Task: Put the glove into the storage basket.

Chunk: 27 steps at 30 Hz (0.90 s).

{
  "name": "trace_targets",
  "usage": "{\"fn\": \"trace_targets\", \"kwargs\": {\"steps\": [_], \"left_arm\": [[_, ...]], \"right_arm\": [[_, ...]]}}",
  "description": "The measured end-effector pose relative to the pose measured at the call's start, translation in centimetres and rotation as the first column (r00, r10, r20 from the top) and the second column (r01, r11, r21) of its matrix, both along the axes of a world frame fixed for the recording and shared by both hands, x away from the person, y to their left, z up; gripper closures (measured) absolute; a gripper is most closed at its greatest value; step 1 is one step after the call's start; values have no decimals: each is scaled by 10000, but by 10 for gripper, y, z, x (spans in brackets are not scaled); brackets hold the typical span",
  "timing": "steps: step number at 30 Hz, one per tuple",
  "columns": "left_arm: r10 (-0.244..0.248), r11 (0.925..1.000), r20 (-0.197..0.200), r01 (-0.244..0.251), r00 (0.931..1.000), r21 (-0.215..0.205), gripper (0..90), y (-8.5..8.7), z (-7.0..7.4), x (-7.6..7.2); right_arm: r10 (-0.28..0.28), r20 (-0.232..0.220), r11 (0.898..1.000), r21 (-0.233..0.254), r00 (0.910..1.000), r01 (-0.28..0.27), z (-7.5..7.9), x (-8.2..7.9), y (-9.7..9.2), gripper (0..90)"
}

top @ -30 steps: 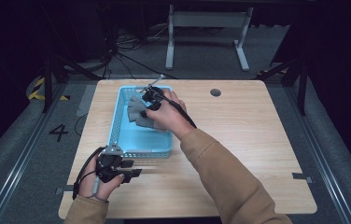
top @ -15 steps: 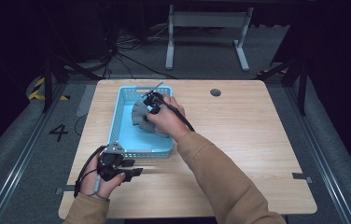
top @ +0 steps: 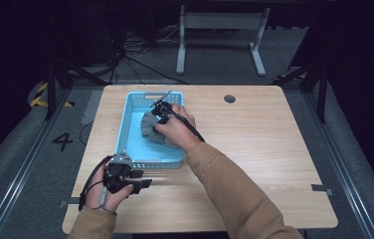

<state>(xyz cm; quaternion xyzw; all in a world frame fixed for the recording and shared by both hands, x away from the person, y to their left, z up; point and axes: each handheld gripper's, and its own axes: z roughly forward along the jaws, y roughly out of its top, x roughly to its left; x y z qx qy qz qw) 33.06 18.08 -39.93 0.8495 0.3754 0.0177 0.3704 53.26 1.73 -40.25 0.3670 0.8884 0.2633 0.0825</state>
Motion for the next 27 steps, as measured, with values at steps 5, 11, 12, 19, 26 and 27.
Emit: {"fn": "trace_targets", "kwargs": {"steps": [5,11,12,19,26,27], "left_arm": [[-19,10000,-5,19,10000,-14,512,0,0,0],[-27,10000,21,27,10000,-5,513,0,1,0],[-30,10000,19,30,10000,-6,513,0,1,0],[-15,10000,67,15,10000,-39,513,-1,1,-1],[17,10000,52,-17,10000,22,513,1,2,-2],[39,10000,76,-39,10000,23,512,1,2,-3]], "right_arm": [[77,-162,9998,-203,9998,-81,-5,1,3,657],[112,-159,9985,-535,9998,-120,-5,1,7,616],[108,-188,9984,-550,9998,-118,-5,1,7,590],[96,328,9992,-387,9994,-83,-1,-4,8,478],[480,733,9988,40,9962,-484,13,-14,8,433],[495,780,9986,126,9957,-506,16,-17,7,433]]}}
